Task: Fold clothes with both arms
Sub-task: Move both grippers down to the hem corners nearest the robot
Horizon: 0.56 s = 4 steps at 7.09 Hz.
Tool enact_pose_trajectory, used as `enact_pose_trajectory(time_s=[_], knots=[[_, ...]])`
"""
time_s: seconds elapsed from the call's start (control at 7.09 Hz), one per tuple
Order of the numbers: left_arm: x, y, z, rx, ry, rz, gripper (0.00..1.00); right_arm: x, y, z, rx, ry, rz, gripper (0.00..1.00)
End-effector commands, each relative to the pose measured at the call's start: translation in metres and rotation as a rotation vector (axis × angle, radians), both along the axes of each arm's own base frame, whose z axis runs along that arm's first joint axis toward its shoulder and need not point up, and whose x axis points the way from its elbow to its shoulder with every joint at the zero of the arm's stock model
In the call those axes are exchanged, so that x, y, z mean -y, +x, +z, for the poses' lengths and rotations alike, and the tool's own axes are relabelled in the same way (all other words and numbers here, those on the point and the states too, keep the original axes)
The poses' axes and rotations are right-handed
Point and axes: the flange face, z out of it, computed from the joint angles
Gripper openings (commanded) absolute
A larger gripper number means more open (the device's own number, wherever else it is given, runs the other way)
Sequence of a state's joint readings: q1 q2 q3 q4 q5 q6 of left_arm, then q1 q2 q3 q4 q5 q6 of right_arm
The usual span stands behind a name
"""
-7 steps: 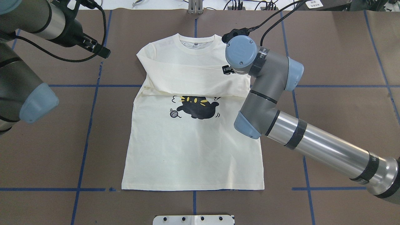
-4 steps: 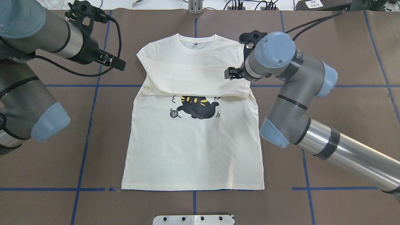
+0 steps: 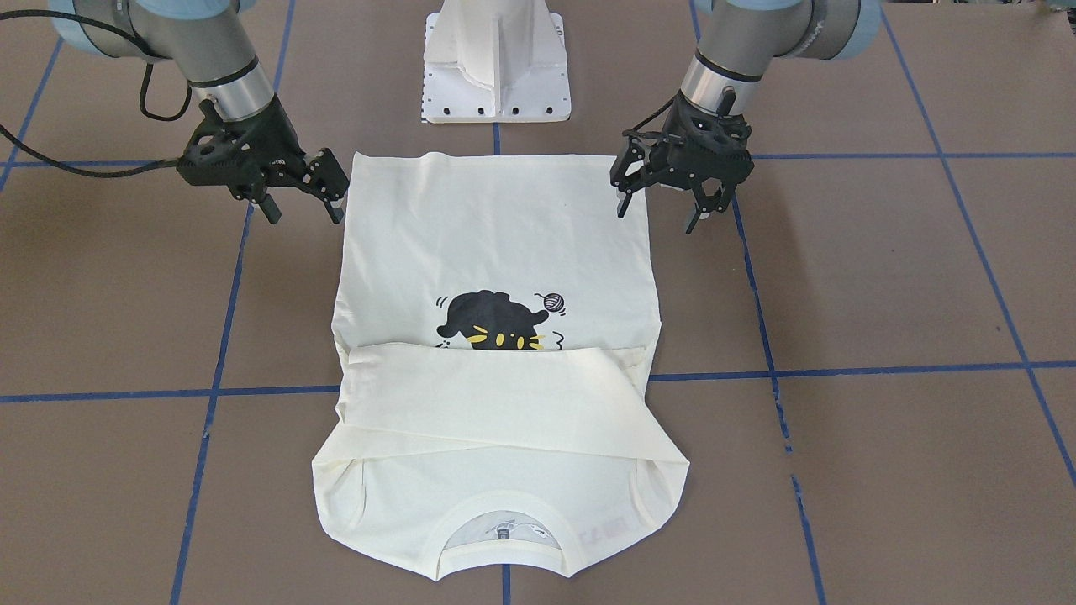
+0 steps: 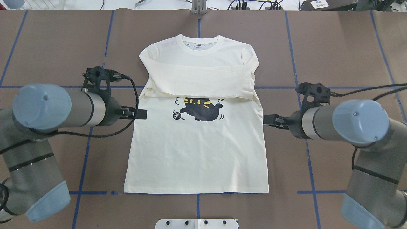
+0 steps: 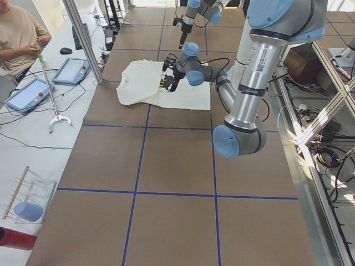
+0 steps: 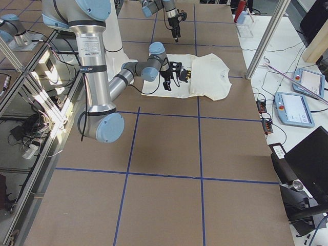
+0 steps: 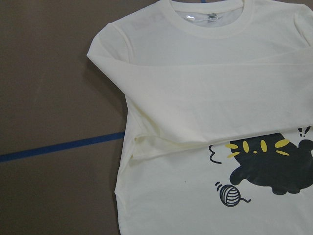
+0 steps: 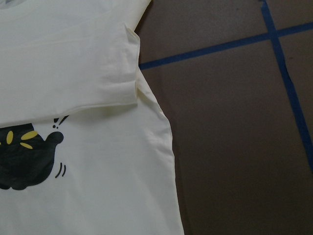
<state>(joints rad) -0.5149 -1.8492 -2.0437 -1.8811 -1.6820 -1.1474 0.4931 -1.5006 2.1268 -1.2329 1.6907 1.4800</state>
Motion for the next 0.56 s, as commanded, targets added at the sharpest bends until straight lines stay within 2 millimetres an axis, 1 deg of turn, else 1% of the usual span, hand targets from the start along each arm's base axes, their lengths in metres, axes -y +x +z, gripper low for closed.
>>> enact_pose_trajectory(time_s=[0.0, 0.14, 0.28, 0.42], knots=[[-0.072, 0.033, 0.04, -0.012, -0.104, -0.039, 0.92, -0.06, 0.024, 0.023, 0.031, -0.08, 0.05, 0.93], [-0.102, 0.05, 0.05, -0.014, -0.161, -0.063, 0.79, -0.079, 0.02, 0.02, 0.032, -0.07, 0.045, 0.93], [-0.138, 0.066, 0.062, -0.003, -0.196, -0.058, 0.75, -0.089, 0.011, 0.02, 0.033, -0.071, 0.046, 0.94], [-0.158, 0.075, 0.063, -0.003, -0.21, -0.036, 0.71, -0.093, 0.008, 0.019, 0.034, -0.067, 0.042, 0.94]])
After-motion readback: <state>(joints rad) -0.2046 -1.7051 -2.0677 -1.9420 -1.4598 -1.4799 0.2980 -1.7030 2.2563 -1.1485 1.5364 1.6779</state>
